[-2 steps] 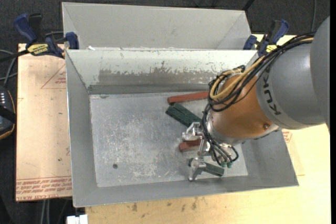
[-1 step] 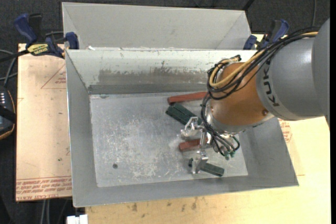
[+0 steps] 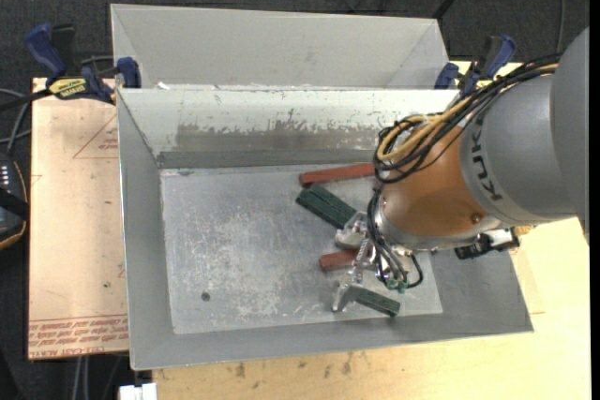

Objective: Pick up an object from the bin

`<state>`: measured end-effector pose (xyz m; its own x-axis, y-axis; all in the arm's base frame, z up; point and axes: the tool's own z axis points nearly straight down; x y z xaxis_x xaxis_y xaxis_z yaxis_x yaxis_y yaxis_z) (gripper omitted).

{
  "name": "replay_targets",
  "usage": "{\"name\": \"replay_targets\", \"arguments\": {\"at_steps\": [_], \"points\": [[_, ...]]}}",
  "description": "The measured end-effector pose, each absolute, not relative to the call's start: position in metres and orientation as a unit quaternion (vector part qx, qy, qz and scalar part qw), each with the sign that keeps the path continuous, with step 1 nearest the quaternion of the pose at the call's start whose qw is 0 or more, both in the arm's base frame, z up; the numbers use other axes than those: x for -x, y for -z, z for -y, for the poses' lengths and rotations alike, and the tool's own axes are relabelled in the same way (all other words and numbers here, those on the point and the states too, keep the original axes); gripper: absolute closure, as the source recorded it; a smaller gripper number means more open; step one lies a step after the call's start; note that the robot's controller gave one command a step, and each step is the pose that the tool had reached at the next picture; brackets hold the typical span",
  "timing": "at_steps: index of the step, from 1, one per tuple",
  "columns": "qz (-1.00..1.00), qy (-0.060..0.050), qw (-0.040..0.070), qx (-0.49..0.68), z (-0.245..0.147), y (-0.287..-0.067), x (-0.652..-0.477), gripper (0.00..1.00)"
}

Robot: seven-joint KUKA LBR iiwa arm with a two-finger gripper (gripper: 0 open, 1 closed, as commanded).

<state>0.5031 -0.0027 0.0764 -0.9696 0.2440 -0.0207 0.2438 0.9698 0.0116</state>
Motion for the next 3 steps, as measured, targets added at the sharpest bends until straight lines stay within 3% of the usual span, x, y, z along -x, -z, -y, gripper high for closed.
{"name": "replay_targets", "arguments": {"at_steps": [1, 3], "points": [[-0.999, 0.000, 0.001, 0.039, -0.0020, -0.0796, -0.5213, 1.00], [-0.999, 0.000, 0.002, 0.038, -0.0019, -0.0805, -0.5212, 1.00]]}}
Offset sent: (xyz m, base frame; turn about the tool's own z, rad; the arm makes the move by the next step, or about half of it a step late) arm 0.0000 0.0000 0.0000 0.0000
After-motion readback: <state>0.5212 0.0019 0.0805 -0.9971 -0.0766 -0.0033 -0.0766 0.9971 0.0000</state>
